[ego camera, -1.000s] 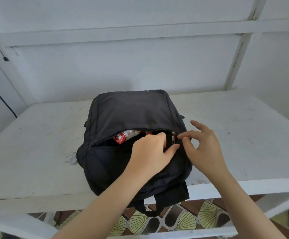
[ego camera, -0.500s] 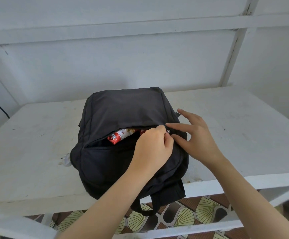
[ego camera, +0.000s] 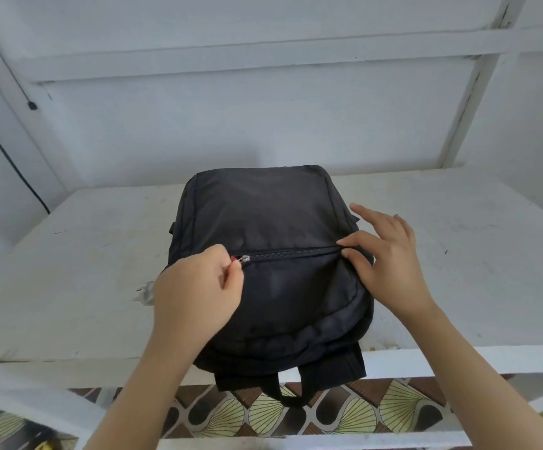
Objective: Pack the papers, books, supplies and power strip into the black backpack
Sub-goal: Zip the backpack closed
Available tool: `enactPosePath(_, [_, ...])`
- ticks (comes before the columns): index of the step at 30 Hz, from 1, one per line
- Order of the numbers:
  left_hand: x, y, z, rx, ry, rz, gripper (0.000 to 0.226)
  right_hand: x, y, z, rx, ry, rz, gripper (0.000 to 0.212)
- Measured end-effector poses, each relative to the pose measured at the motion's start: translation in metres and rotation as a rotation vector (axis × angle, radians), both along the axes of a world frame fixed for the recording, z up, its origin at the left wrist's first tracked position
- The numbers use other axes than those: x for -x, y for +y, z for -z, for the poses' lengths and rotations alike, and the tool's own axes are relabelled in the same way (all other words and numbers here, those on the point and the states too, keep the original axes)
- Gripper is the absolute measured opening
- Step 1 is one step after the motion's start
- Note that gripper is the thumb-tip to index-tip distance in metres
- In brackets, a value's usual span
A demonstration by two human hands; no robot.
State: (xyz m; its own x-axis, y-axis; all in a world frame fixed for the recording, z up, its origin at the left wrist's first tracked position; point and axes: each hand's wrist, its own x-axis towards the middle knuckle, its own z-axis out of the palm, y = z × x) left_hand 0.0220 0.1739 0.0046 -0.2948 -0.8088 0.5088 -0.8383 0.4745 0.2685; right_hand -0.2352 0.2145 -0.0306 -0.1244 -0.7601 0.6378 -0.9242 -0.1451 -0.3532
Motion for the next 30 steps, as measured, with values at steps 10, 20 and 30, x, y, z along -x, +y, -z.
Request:
enactPosePath(10, [-0.064, -0.004, 0.011, -0.138, 0.153, -0.218, 0.030, -0.005, -0.004, 0.005, 0.065, 0.006, 0.020, 0.005])
enactPosePath(20, [-0.053, -0.023, -0.020, -0.165, 0.118, -0.117, 0.011, -0.004, 0.015, 0.008, -0.061, -0.398, -0.032, 0.028])
enactPosePath(30, [0.084, -0.033, -0.042, -0.057, -0.177, 0.564, 0.035, 0.014, -0.003, 0.009, -0.470, -0.591, 0.067, 0.040])
